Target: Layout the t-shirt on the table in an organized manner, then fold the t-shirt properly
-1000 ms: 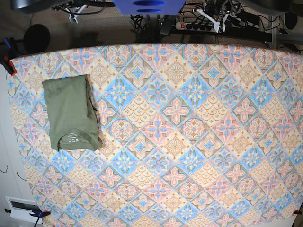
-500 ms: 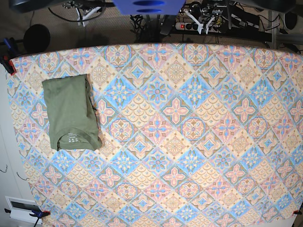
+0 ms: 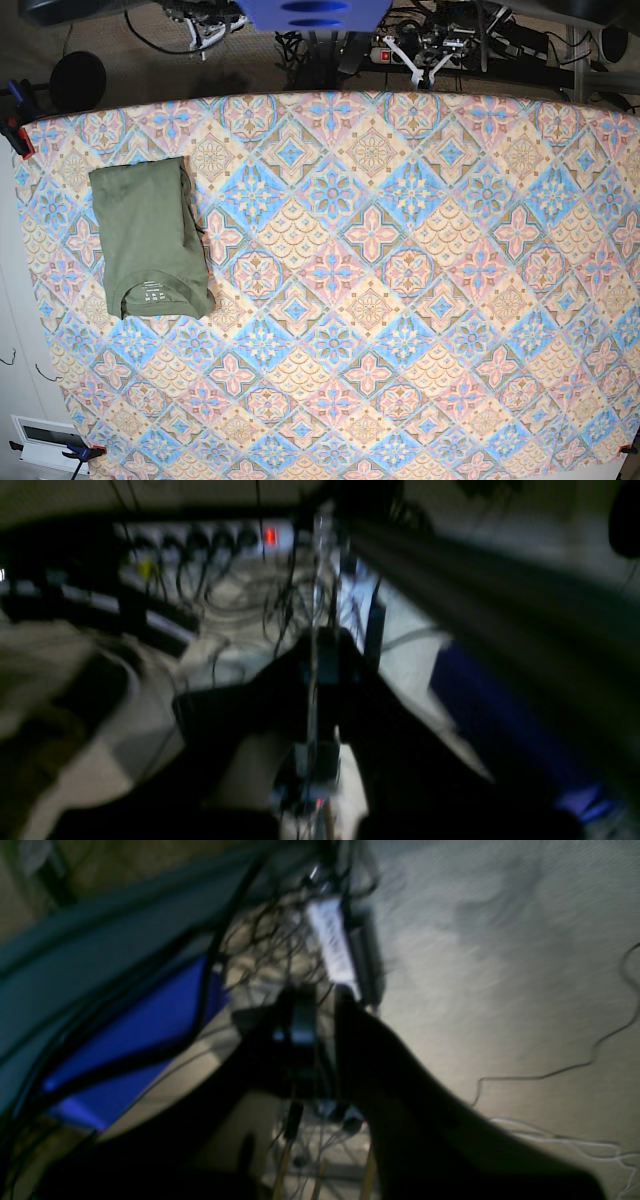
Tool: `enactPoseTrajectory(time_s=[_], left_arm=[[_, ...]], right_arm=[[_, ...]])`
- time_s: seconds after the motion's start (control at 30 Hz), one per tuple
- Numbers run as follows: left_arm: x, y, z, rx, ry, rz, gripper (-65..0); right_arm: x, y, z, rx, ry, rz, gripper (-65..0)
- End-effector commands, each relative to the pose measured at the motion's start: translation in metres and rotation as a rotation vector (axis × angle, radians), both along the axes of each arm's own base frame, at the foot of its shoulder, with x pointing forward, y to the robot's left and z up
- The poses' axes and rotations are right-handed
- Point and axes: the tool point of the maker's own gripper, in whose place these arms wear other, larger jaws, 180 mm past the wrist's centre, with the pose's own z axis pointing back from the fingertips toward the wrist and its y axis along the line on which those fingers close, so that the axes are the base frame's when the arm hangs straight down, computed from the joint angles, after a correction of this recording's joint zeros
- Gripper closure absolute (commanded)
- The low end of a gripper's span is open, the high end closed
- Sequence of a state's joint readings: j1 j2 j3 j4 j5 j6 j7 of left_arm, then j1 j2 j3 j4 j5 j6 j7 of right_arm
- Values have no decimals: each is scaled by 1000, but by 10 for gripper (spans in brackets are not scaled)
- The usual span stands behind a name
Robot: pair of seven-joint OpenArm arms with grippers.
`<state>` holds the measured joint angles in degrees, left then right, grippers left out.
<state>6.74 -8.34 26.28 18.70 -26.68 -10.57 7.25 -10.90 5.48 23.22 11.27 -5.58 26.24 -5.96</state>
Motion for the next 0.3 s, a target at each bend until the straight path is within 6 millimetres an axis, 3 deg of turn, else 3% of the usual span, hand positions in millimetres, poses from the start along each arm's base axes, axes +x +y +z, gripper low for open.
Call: enactPoseTrajectory(time_s=[0.0,0.27], left_arm=[[-3,-6,0,-12,6,-3,0],[4,-24,2,-44,-4,16,0]], right_arm=[[-6,3,1,11,10,-5,-63],[-14,6,1,27,57,14,-62]])
